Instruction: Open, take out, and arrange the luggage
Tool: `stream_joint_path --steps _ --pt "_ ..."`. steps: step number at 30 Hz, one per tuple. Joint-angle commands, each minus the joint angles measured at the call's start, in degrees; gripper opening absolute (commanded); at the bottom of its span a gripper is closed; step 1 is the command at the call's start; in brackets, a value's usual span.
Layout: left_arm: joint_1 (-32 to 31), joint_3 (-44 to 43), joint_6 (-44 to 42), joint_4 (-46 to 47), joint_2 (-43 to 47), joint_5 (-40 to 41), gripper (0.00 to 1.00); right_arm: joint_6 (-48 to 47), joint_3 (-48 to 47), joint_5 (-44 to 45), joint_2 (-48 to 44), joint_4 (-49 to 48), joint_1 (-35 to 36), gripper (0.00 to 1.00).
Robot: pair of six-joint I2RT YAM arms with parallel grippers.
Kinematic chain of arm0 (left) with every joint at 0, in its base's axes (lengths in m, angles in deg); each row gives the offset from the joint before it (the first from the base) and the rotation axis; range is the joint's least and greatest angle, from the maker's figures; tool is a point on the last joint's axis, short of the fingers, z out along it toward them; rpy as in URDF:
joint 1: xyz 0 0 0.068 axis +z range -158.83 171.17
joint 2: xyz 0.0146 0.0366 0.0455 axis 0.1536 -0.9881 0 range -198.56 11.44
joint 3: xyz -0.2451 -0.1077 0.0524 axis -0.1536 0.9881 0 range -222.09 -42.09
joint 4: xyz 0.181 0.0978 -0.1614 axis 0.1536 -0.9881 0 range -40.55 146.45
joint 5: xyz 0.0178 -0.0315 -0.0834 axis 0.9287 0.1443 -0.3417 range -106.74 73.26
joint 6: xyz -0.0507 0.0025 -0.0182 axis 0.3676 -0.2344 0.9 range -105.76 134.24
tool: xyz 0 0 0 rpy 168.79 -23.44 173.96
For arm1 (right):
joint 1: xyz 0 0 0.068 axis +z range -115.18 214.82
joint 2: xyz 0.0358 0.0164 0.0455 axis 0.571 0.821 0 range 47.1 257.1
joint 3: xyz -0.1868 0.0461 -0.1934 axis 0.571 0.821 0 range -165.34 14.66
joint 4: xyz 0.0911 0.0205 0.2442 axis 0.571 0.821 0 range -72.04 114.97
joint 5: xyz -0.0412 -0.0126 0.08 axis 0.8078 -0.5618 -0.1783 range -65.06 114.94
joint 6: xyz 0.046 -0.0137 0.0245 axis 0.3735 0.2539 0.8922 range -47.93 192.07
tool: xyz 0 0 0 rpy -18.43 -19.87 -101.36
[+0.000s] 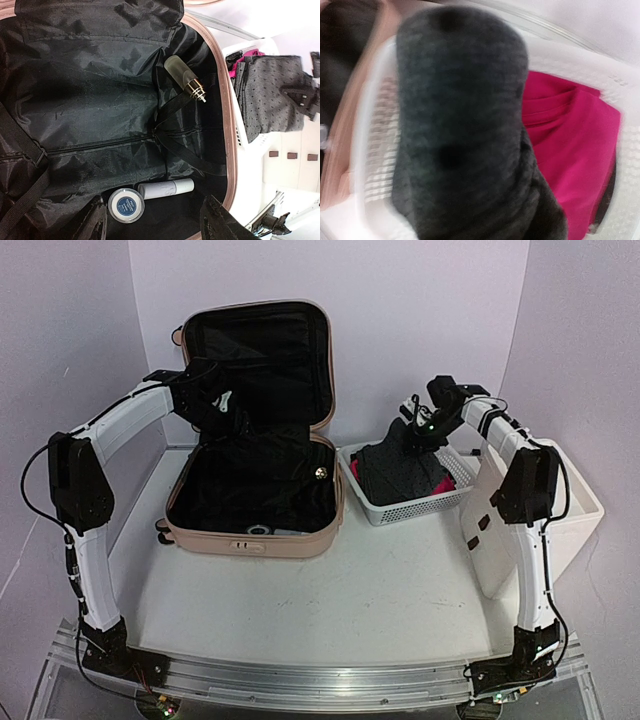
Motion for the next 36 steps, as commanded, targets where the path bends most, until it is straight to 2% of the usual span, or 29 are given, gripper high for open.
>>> stream_joint_path --steps 1,3,5,7,9,19,21,24,28,32,36 --pt "0.2 -1.3 0.2 1.6 1.8 -1.0 0.64 3.9 7.8 29.8 -2.8 -17.7 5.1 0.48" --pt "0.2 -0.9 0.2 1.6 2.1 -1.3 0.64 4.7 9.1 41.3 -1.8 -24.1 7.1 0.65" --pt "0.2 -0.4 0.2 1.6 2.5 -1.5 0.64 6.0 4.9 49.4 1.6 -22.9 8.4 0.86" --pt "0.2 0.1 0.3 1.7 3.0 -1.4 0.64 7.1 2.6 52.9 2.6 -19.9 9.0 0.93" --pt "0.2 0.8 0.4 1.7 3.8 -1.0 0.64 8.3 4.8 52.4 0.4 -19.7 9.0 0.97" --pt "0.2 3.4 0.5 2.0 5.1 -1.3 0.64 10.5 14.1 54.7 -13.0 -15.2 9.0 0.98" --pt "0.2 3.0 0.5 2.2 4.8 -1.7 0.64 10.4 14.7 50.9 -14.2 -14.6 9.0 0.98" --pt "0.2 2.4 0.5 2.2 4.2 -2.4 0.64 10.8 15.1 40.2 -14.8 -13.6 9.1 0.98" --pt "0.2 2.4 0.6 2.3 4.3 -2.3 0.64 17.5 17.1 27.6 -15.5 -14.3 9.7 0.96" --pt "0.2 3.2 0.5 2.3 4.8 -2.5 0.65 20.7 16.5 23.3 -13.9 -15.2 11.1 0.91" --pt "0.2 4.4 0.2 2.3 5.4 -2.0 0.66 23.4 15.7 19.8 -13.5 -15.2 12.4 0.93"
